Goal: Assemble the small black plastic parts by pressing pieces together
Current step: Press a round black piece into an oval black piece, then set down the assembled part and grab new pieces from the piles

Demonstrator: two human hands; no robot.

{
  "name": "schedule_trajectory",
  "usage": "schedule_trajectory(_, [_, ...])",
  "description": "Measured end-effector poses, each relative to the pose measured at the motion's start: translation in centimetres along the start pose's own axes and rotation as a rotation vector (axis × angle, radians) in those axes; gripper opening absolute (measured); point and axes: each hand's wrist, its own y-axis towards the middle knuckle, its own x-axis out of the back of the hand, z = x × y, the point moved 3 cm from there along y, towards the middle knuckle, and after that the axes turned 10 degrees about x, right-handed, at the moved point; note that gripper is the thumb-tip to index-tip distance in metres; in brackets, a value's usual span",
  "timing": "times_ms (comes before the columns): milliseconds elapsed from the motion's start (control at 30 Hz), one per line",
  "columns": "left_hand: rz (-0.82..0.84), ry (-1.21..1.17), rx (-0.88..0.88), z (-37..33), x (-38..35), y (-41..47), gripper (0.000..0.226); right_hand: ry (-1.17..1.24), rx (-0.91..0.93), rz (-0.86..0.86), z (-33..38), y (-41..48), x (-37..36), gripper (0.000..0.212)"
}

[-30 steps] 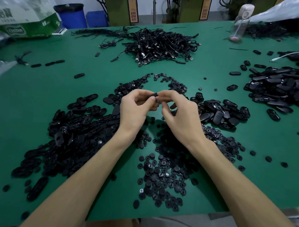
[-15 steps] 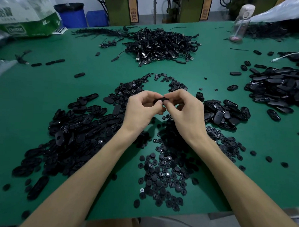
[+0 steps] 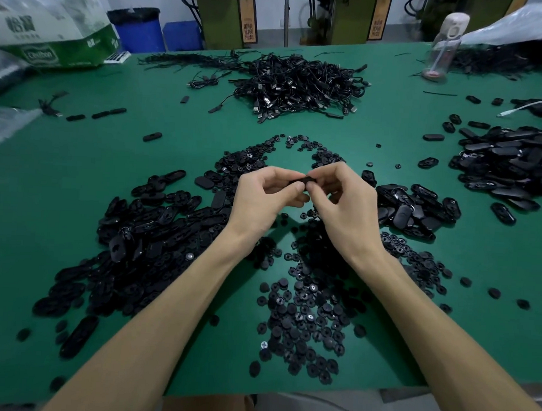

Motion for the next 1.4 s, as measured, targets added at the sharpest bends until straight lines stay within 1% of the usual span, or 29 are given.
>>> schedule_trajectory(200, [-0.029, 0.048, -0.042, 0.1, 0.1, 0.1, 0.012, -0.01, 0.008, 0.006, 0.0, 0.0, -0.1, 0.009])
schedule_trajectory(300, [-0.038, 0.126, -0.08, -0.2, 0.0, 0.1, 0.013, -0.028, 0.022, 0.0, 0.1, 0.0, -0.1, 0.01])
schedule_trajectory(333, [-0.058, 0.188, -0.102, -0.4, 0.0, 0.0, 0.013, -0.052, 0.033, -0.01, 0.1, 0.1, -0.1, 0.01])
schedule_trajectory(400, [-0.169, 0.441, -0.171, -1.2, 0.6, 0.0, 0.017, -0.13, 0.04, -0.044, -0.1, 0.3, 0.4, 0.012])
schedule_trajectory(467, [-0.339, 0.828, -0.204, -1.8, 1.7, 0.2, 0.026, -0.226, 0.003, -0.075, -0.5, 0.5, 1.2, 0.013])
schedule_trajectory(500, [-0.417, 1.004, -0.174, -2.0, 2.5, 0.4, 0.031, -0.281, -0.016, -0.081, -0.7, 0.6, 1.5, 0.014])
schedule_trajectory(567, [-0.51, 1.282, -0.021, -2.3, 4.2, 0.7, 0.036, -0.414, -0.05, -0.066, -1.0, 0.7, 2.0, 0.015])
schedule_trajectory(633, [-0.526, 1.41, 0.152, -2.6, 5.9, 0.9, 0.031, -0.543, -0.081, -0.039, -1.3, 0.8, 2.5, 0.017])
schedule_trajectory(700, [-0.489, 1.45, 0.294, -2.3, 7.4, 1.1, 0.029, -0.648, -0.137, 0.013, -1.7, 0.9, 2.8, 0.018])
schedule_trajectory(767, [-0.424, 1.464, 0.423, -1.7, 8.3, 1.3, 0.034, -0.723, -0.2, 0.083, -2.1, 0.9, 2.8, 0.021])
schedule_trajectory(800, [-0.395, 1.463, 0.466, -1.4, 8.5, 1.3, 0.034, -0.752, -0.224, 0.115, -2.3, 0.8, 2.8, 0.023])
schedule_trajectory(867, [-0.367, 1.45, 0.492, -1.2, 8.6, 1.4, 0.031, -0.784, -0.242, 0.157, -2.7, 0.8, 2.6, 0.024])
schedule_trajectory(967, [-0.386, 1.402, 0.448, -1.2, 8.8, 1.4, 0.015, -0.759, -0.141, 0.124, -2.4, 0.7, 2.2, 0.024])
schedule_trajectory(1033, [-0.412, 1.367, 0.401, -1.3, 8.8, 1.2, 0.009, -0.695, -0.039, 0.151, -1.8, 0.7, 1.5, 0.027])
schedule_trajectory(1133, [-0.468, 1.348, 0.337, -1.6, 9.0, 1.0, 0.008, -0.591, 0.063, 0.336, -1.2, 0.3, -0.2, 0.042])
schedule_trajectory(1267, [-0.536, 1.323, 0.296, -1.8, 9.1, 1.0, 0.016, -0.556, 0.171, 0.536, -0.8, -0.2, -2.1, 0.057])
schedule_trajectory(1367, [-0.584, 1.25, 0.162, -1.8, 8.7, 1.4, 0.021, -0.551, 0.219, 0.63, -0.6, -0.5, -3.1, 0.062])
schedule_trajectory(1400, [-0.59, 1.204, 0.096, -1.8, 8.3, 1.5, 0.028, -0.552, 0.228, 0.659, -0.7, -0.6, -3.4, 0.064])
